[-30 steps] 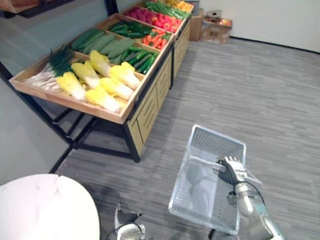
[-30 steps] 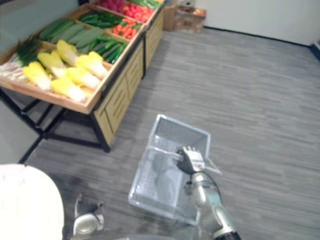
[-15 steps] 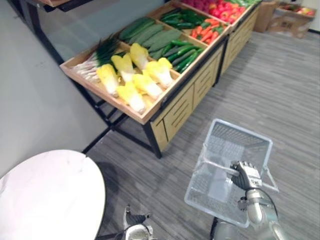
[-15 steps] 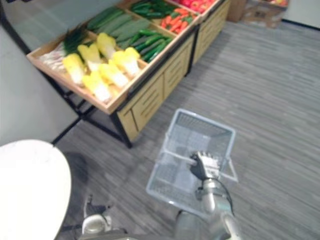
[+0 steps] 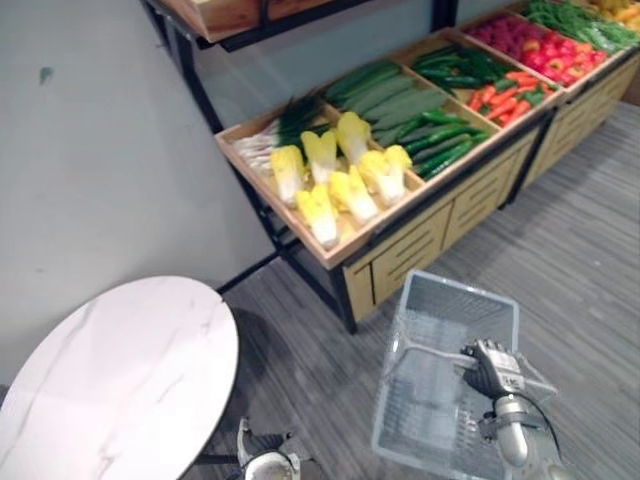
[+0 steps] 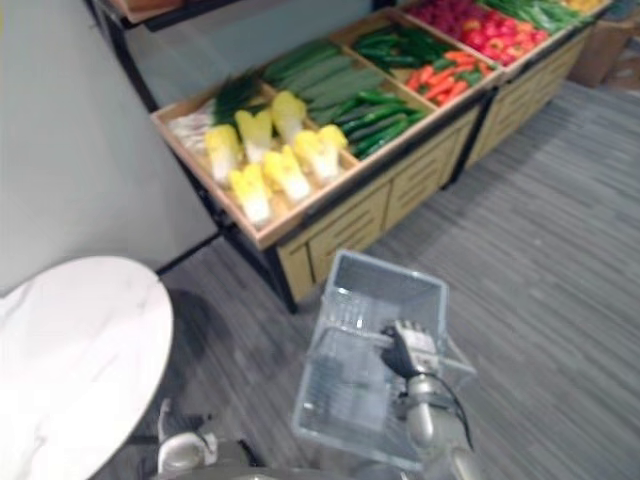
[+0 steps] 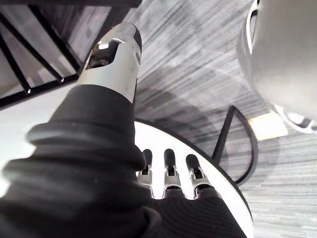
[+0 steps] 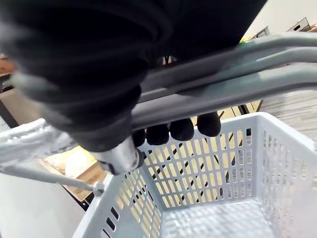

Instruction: Pick vegetable in the basket

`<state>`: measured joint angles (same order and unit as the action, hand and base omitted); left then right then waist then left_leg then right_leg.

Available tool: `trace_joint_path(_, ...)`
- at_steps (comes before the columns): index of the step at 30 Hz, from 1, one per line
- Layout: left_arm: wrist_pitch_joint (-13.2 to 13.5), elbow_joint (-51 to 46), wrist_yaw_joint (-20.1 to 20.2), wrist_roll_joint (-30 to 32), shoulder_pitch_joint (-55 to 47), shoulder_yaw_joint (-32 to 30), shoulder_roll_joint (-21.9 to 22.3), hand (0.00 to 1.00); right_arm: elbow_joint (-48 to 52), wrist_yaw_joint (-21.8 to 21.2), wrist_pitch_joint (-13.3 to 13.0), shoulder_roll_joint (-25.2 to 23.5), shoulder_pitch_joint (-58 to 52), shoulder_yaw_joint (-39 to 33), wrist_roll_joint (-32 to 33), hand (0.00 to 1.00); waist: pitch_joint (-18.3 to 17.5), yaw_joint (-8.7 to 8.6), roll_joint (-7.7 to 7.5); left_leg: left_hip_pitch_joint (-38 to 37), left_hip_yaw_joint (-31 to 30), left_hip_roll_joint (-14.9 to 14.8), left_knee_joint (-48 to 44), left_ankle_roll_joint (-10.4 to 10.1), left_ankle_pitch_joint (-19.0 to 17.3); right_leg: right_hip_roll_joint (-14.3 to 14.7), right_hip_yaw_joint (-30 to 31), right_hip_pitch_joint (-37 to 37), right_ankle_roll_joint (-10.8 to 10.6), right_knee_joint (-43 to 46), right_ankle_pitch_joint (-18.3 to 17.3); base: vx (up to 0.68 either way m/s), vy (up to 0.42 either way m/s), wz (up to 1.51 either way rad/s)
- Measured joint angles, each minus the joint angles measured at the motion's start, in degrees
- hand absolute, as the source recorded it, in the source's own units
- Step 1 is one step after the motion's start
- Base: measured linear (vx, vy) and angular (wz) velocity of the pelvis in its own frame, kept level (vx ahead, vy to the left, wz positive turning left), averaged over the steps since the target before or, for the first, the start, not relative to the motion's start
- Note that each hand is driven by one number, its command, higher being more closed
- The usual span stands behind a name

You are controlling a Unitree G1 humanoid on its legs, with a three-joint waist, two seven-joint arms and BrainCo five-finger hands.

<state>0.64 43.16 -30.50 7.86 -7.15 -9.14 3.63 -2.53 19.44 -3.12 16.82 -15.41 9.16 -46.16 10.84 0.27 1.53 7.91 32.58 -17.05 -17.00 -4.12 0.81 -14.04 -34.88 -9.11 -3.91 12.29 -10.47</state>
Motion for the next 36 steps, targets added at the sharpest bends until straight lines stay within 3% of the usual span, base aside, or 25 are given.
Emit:
trace_joint_path(1, 0.0, 0.0, -0.1, 0.0, -0.4, 0.0, 0.0, 0.0, 0.0, 0.0, 0.0, 0.3, -0.1, -0.1, 0.0, 1.0, -0.3, -0.03, 0.49, -0.3, -0.3, 1.5, 5.4, 1.8, 6.1, 0.2, 0.2, -0.3, -0.7, 0.0, 0.2, 0.24, 0.243, 0.12)
trace_joint_path(3, -0.1, -0.2, -0.3, 0.1, -0.9, -0.1, -0.7, 0.0, 0.0, 0.0, 0.1, -0.8, -0.5, -0.1, 0.0, 1.0, -1.5, -0.3, -1.21, -1.7, -0.2, 4.2, 8.7, 2.8, 5.3, -1.0, 0.9, -0.1, -2.6, -0.7, 1.1, 0.24, 0.177, 0.17)
trace_joint_path(4, 0.1, -0.8, -0.3, 0.2, -0.8, 0.0, -2.3, 0.0, 0.1, 0.0, -0.2, -2.6, -0.5, 0.4, 0.0, 1.0, -1.6, -0.36, -3.61, -1.8, -0.2, 5.6, 10.2, 2.9, 5.2, -1.4, 1.2, -0.5, -3.7, -2.7, 1.9, 0.17, 0.106, 0.14)
trace_joint_path(6, -0.1, -0.7, -0.3, 0.2, -0.9, -0.1, -3.2, 0.0, 0.1, 0.0, -0.7, -4.2, -0.4, 0.6, 0.0, 1.0, -1.5, -0.32, -4.73, -2.1, -0.1, 5.8, 10.3, 3.5, 4.8, -1.2, 2.5, -1.4, -5.1, -4.1, 2.7, 0.14, 0.088, 0.03)
trace_joint_path(9, -0.1, -0.6, -0.4, 0.6, -1.8, 0.2, -3.1, 0.0, 0.1, 0.0, -1.1, -4.3, 1.3, 2.7, 0.1, 1.0, -1.4, -0.29, -4.82, -4.8, 1.5, 5.6, 10.2, 2.9, 4.4, -1.0, 4.4, -3.7, -5.5, -6.5, 3.2, 0.03, 0.009, -0.26)
trace_joint_path(13, -0.1, 0.2, -0.4, 2.4, -2.1, 1.7, -0.9, 0.0, -0.7, 0.0, -1.2, -3.6, 1.6, 3.1, 0.1, 1.0, -2.2, -0.36, -2.3, -6.5, 3.4, 5.0, 14.1, 1.4, 3.5, 0.4, 7.6, -2.0, -5.5, -8.3, 3.2, 0.0, -0.012, -0.47)
trace_joint_path(15, -0.1, 0.5, -0.3, 2.5, -1.9, 2.2, -0.8, 0.0, -0.9, 0.0, -1.1, -3.6, 1.4, 2.9, 0.1, 1.0, -2.2, -0.45, -2.38, -7.6, 4.3, 5.8, 16.2, 1.2, 3.6, 0.1, 8.5, -1.8, -5.5, -8.2, 3.2, 0.0, 0.075, -0.33)
trace_joint_path(17, -0.1, 0.7, -0.3, 2.5, -1.2, 2.8, -0.8, 0.0, -1.2, 0.0, -1.0, -3.7, 1.3, 2.7, 0.0, 1.0, -2.2, -0.36, -3.06, -8.2, 5.4, 6.9, 17.8, 0.2, 3.1, -1.6, 9.7, 0.7, -6.4, -4.9, 2.6, -0.02, 0.127, -0.28)
trace_joint_path(20, -0.2, 2.1, -0.3, 2.5, 0.0, 3.2, -1.7, 0.0, -2.9, 0.1, -0.1, -3.4, 3.5, 1.8, -0.1, 1.0, -1.9, -0.19, -3.94, -10.1, 7.5, 8.9, 20.3, 0.0, 1.4, -7.0, 11.2, 9.7, -6.8, 12.6, 2.3, -0.05, 0.134, -0.25)
trace_joint_path(21, -0.2, 2.1, -0.3, 2.5, 0.0, 3.3, -2.6, 0.0, -3.1, 0.1, 0.0, -3.7, 4.0, 1.8, -0.1, 1.0, -1.7, -0.2, -5.52, -11.7, 7.6, 10.1, 21.1, 0.1, 1.1, -9.5, 12.4, 12.7, -4.7, 20.5, 3.8, -0.05, 0.103, -0.02)
trace_joint_path(22, -0.3, 2.2, -0.3, 2.5, -0.1, 3.4, -3.3, 0.0, -3.2, 0.2, 0.0, -4.0, 4.1, 1.8, -0.1, 1.0, -1.8, -0.23, -6.12, -12.3, 7.4, 10.3, 21.0, 0.3, 0.8, -10.3, 13.1, 14.2, -3.5, 23.7, 5.2, 0.0, 0.06, 0.03)
trace_joint_path(23, -0.7, 2.1, -0.3, 2.4, -0.3, 3.9, -4.4, 0.0, -3.9, 0.8, 0.0, -4.5, 4.2, 2.0, -0.1, 1.0, -2.0, -0.52, -6.15, -13.2, 6.8, 9.0, 20.5, 1.2, 0.4, -10.6, 14.9, 18.2, -2.1, 30.3, 7.0, 0.05, -0.023, 0.06)
trace_joint_path(24, -0.7, 2.2, -0.4, 2.4, -0.3, 3.9, -4.5, 0.0, -4.1, 0.8, -0.1, -4.6, 4.3, 2.1, -0.1, 1.0, -2.0, -0.55, -6.12, -13.3, 6.7, 8.5, 20.4, 1.2, 0.2, -10.3, 14.9, 18.6, -1.9, 30.6, 6.0, 0.09, -0.111, 0.16)
trace_joint_path(25, -0.8, 2.2, -0.4, 2.4, -0.2, 3.9, -4.9, 0.0, -4.2, 0.8, -0.1, -4.9, 4.2, 2.6, -0.1, 1.0, -2.1, -0.68, -5.94, -13.2, 6.3, 6.9, 19.7, 0.9, 0.5, -8.9, 13.7, 20.2, -1.5, 28.8, 2.8, 0.08, -0.175, 0.22)
trace_joint_path(29, -0.8, 2.3, -0.3, 2.3, 0.2, 4.3, -4.6, 0.0, -5.1, 0.7, 0.0, -6.7, 4.5, 2.7, -0.1, 1.0, -2.1, -1.36, -5.97, -13.1, 5.8, 6.4, 19.1, 0.5, 0.6, -7.4, 11.8, 22.0, -2.0, 14.1, 3.6, 0.07, -0.229, 0.21)
trace_joint_path(30, -0.8, 2.3, -0.3, 2.4, 0.1, 4.2, -4.7, 0.0, -5.1, 0.7, 0.0, -6.7, 4.4, 2.8, -0.1, 1.0, -2.4, -1.37, -6.54, -13.1, 5.7, 6.7, 18.7, -1.0, 0.4, -6.4, 13.2, 21.6, -2.2, 5.4, 7.1, 0.1, -0.311, 0.13)
trace_joint_path(31, -0.8, 2.5, -0.2, 2.4, 0.2, 4.0, -5.4, 0.0, -5.1, 0.7, 0.0, -7.0, 4.4, 3.0, -0.1, 1.0, -2.8, -1.28, -8.24, -13.4, 5.3, 7.9, 19.2, -3.0, 0.6, -6.3, 16.0, 21.6, -2.9, -0.4, 13.7, 0.1, -0.328, 0.04)
trace_joint_path(34, -1.0, 4.2, 0.1, 2.3, 1.0, 3.1, -0.9, 0.0, -5.8, 0.8, 1.8, -4.6, 5.9, 2.2, -0.1, 1.0, -2.5, -1.12, -2.05, -14.9, 5.6, 4.4, 22.7, -6.0, 3.0, -1.1, 14.5, 20.7, -2.0, -1.4, 12.7, 0.13, -0.241, -0.14)
trace_joint_path(36, -0.8, 4.5, 0.6, 2.4, 1.9, 3.7, -0.2, 0.0, -5.8, 0.8, 2.1, -3.5, 5.9, 1.7, -0.1, 1.0, -2.4, -1.36, -0.96, -15.1, 5.4, 3.3, 22.6, -6.2, 3.4, 0.0, 13.4, 20.0, -1.5, -1.4, 12.1, 0.07, -0.148, 0.1)
